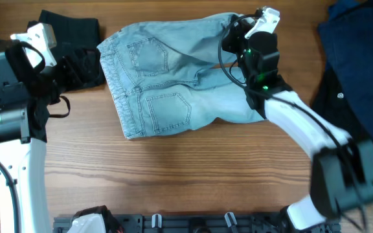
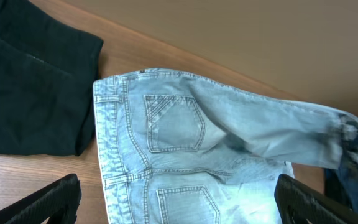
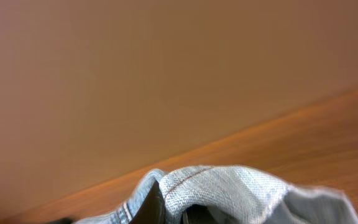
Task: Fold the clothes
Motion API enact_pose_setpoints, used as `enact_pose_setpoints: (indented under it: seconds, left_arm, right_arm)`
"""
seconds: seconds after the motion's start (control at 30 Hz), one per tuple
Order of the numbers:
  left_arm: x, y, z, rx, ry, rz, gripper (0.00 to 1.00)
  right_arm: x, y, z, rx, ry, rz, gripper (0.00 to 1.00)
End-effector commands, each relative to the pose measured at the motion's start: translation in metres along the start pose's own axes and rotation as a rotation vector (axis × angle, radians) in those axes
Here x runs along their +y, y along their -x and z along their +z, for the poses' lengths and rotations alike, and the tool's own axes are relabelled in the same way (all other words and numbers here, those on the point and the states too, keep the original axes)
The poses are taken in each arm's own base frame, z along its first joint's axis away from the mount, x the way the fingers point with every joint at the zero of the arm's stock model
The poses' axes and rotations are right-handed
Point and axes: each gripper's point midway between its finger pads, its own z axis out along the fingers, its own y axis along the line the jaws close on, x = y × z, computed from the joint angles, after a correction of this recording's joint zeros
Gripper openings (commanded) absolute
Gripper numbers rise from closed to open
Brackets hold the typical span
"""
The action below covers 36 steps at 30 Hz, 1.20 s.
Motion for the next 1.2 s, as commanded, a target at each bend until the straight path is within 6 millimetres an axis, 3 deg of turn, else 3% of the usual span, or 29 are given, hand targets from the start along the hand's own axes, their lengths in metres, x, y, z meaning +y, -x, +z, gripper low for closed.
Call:
enact_pose_setpoints:
  seconds: [0.0, 0.1, 0.13, 0.17, 0.2, 0.27, 0.3, 0.33, 0.37, 0.5, 0.6, 0.77, 0.97, 1.17]
  left_arm:
    - [0.005, -0.004, 0.010, 0.041, 0.013, 0.003, 1.00]
    - [0.015, -0.015, 0.029, 0.105, 0.030, -0.025, 1.00]
    - [0.018, -0.018, 0.035, 0.124, 0.032, -0.031, 1.00]
    - [0.020, -0.023, 0.045, 0.152, 0.033, -0.036, 1.00]
    - [0.021, -0.027, 0.052, 0.170, 0.032, -0.037, 1.00]
    - [0.017, -0.035, 0.074, 0.212, 0.018, -0.026, 1.00]
    - [0.015, -0.037, 0.079, 0.217, 0.012, -0.019, 0.99]
    - [0.012, -0.038, 0.084, 0.221, 0.005, -0.012, 0.99]
    - [0.009, -0.039, 0.088, 0.222, -0.002, -0.001, 1.00]
    - [0.003, -0.041, 0.095, 0.217, 0.030, 0.040, 1.00]
    - [-0.004, -0.047, 0.098, 0.226, 0.045, 0.096, 1.00]
    - [-0.020, -0.058, 0.101, 0.251, 0.030, 0.131, 0.99]
    - [-0.026, -0.104, 0.091, 0.414, 0.084, 0.097, 0.99]
    - [-0.024, -0.149, 0.071, 0.578, 0.199, -0.023, 1.00]
  right_arm:
    - [-0.086, -0.016, 0.041, -0.035, -0.174, 0.008, 0.04]
    - [-0.127, -0.015, 0.072, -0.052, -0.203, 0.025, 0.04]
    - [-0.136, -0.009, 0.082, -0.061, -0.202, 0.031, 0.04]
    - [-0.141, -0.001, 0.090, -0.075, -0.195, 0.033, 0.12]
    - [-0.141, 0.010, 0.096, -0.092, -0.181, 0.036, 0.14]
    - [-0.132, 0.055, 0.105, -0.148, -0.105, -0.021, 0.34]
    - [-0.125, 0.070, 0.108, -0.154, -0.064, -0.051, 0.58]
    - [-0.117, 0.082, 0.110, -0.147, -0.023, -0.079, 0.89]
    - [-0.111, 0.090, 0.113, -0.121, 0.010, -0.095, 1.00]
    - [-0.110, 0.104, 0.109, 0.067, 0.004, -0.127, 1.00]
    - [-0.109, 0.105, 0.085, 0.220, -0.061, -0.250, 1.00]
    - [-0.101, 0.102, 0.014, 0.435, -0.157, -0.265, 1.00]
    - [-0.102, 0.056, -0.097, 0.811, -0.310, -0.120, 1.00]
    - [-0.105, 0.038, -0.163, 0.975, -0.406, -0.096, 1.00]
